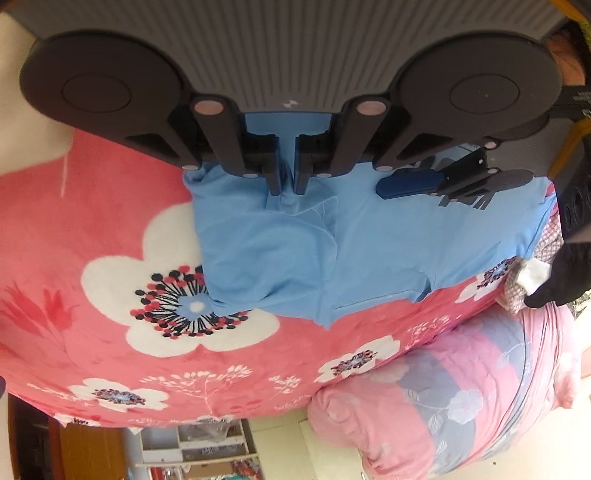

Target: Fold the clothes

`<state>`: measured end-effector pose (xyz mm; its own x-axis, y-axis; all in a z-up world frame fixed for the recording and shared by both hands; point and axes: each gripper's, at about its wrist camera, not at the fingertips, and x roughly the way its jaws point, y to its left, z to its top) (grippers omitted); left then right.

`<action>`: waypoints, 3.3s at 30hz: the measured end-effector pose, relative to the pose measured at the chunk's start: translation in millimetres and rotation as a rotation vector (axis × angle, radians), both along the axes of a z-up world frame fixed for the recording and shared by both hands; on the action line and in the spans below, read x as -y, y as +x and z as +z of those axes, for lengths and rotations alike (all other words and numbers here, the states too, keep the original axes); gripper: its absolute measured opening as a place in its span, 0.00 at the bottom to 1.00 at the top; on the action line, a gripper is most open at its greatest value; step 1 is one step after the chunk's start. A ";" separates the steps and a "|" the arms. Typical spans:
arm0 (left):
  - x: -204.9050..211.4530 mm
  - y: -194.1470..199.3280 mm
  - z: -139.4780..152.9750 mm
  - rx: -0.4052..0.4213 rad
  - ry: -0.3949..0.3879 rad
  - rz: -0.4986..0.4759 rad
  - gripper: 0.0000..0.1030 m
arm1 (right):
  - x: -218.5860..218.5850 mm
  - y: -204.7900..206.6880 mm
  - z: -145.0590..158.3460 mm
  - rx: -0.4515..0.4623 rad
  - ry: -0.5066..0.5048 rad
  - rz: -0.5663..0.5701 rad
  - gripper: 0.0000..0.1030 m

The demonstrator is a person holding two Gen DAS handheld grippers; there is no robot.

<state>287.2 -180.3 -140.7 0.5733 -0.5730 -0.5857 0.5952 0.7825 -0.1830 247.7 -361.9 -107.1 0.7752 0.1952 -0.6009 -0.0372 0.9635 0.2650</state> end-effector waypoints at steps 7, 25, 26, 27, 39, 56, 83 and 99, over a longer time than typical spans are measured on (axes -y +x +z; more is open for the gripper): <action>0.7 4.9 6.0 -0.036 0.011 0.010 0.80 | -0.2 -8.7 -6.2 0.079 0.019 -0.014 0.08; -32.2 37.9 44.7 -0.139 -0.008 0.232 0.80 | -1.5 -31.0 2.9 0.068 0.088 0.075 0.43; -26.4 40.3 45.4 -0.118 0.010 0.221 0.80 | -0.7 -33.9 5.9 0.063 0.095 0.090 0.43; -20.6 42.8 46.1 -0.096 0.027 0.209 0.80 | 2.6 -36.9 9.1 0.070 0.110 0.090 0.43; 27.3 39.0 11.0 0.076 0.308 0.100 0.81 | 14.2 -35.5 4.3 0.116 0.094 -0.037 0.36; 14.3 71.2 21.8 -0.039 0.164 0.165 0.65 | -31.0 -50.1 19.1 0.170 -0.375 0.071 0.37; 10.4 62.6 25.6 -0.058 0.208 0.102 0.47 | -107.4 -51.3 -9.7 0.233 -0.813 0.196 0.00; 58.0 -8.5 21.4 0.001 0.253 -0.061 0.06 | -59.1 -50.3 -23.3 0.040 -0.714 0.048 0.01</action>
<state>278.7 -238.3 -119.3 0.5429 -0.4418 -0.7142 0.6424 0.7662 0.0143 197.4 -302.8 -130.4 0.7999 -0.2003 -0.5658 -0.0808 0.8981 -0.4323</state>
